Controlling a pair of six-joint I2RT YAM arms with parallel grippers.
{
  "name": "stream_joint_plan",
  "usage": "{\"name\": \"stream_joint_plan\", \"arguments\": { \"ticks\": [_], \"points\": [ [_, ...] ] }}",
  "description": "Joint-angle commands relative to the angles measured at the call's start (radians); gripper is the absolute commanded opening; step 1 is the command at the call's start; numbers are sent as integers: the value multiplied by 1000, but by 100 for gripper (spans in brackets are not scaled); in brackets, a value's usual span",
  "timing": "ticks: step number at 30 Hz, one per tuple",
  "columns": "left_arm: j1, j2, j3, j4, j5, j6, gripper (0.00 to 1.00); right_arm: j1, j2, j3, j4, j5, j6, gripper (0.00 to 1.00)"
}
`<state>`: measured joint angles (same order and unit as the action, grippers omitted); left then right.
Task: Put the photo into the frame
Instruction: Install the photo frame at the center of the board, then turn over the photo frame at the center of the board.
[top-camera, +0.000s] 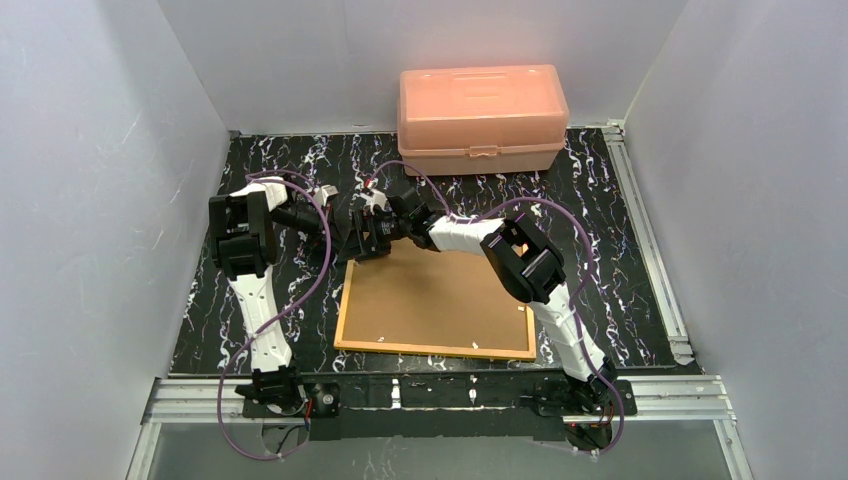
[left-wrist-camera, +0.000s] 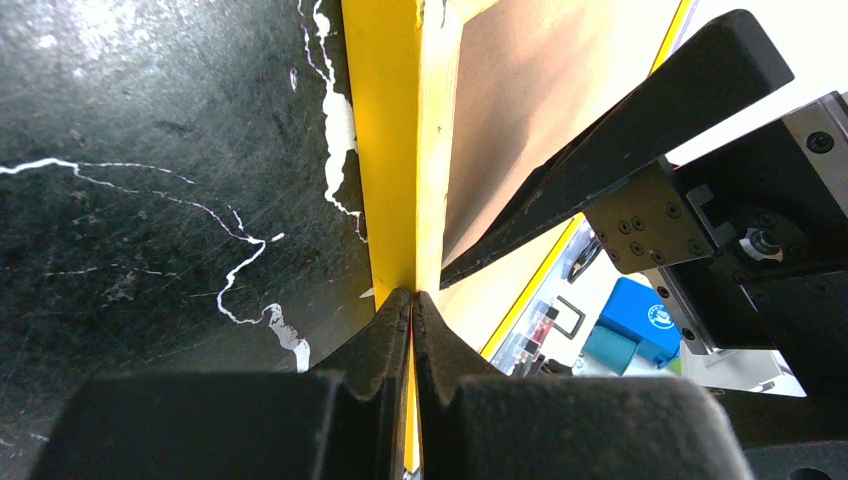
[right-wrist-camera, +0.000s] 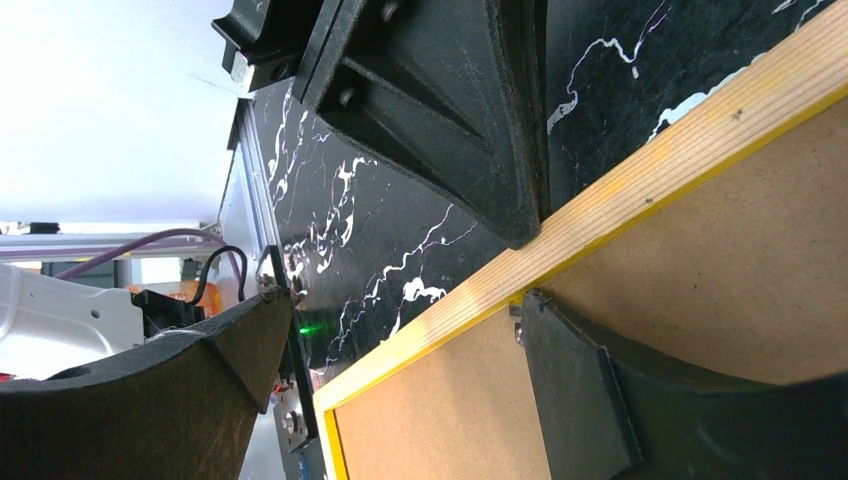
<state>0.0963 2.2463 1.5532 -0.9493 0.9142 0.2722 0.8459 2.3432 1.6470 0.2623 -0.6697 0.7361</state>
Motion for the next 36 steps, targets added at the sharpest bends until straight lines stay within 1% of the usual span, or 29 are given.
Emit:
{"name": "stream_joint_plan", "arguments": {
  "ticks": [1,3,5,7,10,11,13,14,15,17,19,20,23,25,26,28,29,31,32,34,36],
  "points": [
    [-18,-7,4,23,-33,17,0,21,-9,34,-32,-93,2,92],
    [-18,-7,7,23,-31,17,0,21,-18,37,-52,-84,-19,93],
    [-18,-8,9,22,-29,15,0,22,-31,62,-133,-59,-86,94],
    [-17,-15,18,9,-27,15,0,22,-62,112,-265,19,-208,98],
    [-14,-36,42,-27,-19,25,1,30,-138,180,-480,168,-419,99],
    [-11,-48,53,-40,-18,30,1,30,-169,170,-527,213,-470,99],
    [-5,-75,73,-71,-16,42,5,40,-252,108,-604,313,-566,99],
    [-1,-94,83,-89,-19,50,8,48,-318,59,-633,373,-607,99],
    [2,-112,92,-107,-21,56,13,60,-357,4,-660,435,-648,99],
    [9,-149,107,-147,-26,76,25,102,-486,-121,-699,575,-725,99],
    [15,-198,116,-189,-37,106,30,127,-595,-243,-728,713,-734,99],
    [16,-225,117,-215,-42,125,32,134,-650,-293,-741,744,-735,99],
    [17,-327,123,-302,-60,204,36,138,-810,-442,-735,777,-690,99],
    [18,-413,102,-339,-58,265,40,127,-908,-537,-682,824,-601,99],
    [17,-460,80,-344,-57,290,45,122,-951,-578,-659,841,-568,99],
    [16,-549,28,-351,-60,334,49,114,-1017,-640,-589,786,-554,99],
    [16,-587,4,-361,-71,357,50,113,-1033,-656,-567,745,-555,99],
    [16,-645,-36,-392,-97,408,51,125,-1026,-651,-582,652,-568,98],
    [16,-669,-59,-403,-114,427,51,140,-1007,-643,-609,620,-581,95],
    [16,-724,-99,-411,-154,448,51,187,-964,-638,-666,610,-611,88],
    [16,-764,-133,-414,-178,462,51,248,-928,-646,-690,631,-637,85]
  ]
}}
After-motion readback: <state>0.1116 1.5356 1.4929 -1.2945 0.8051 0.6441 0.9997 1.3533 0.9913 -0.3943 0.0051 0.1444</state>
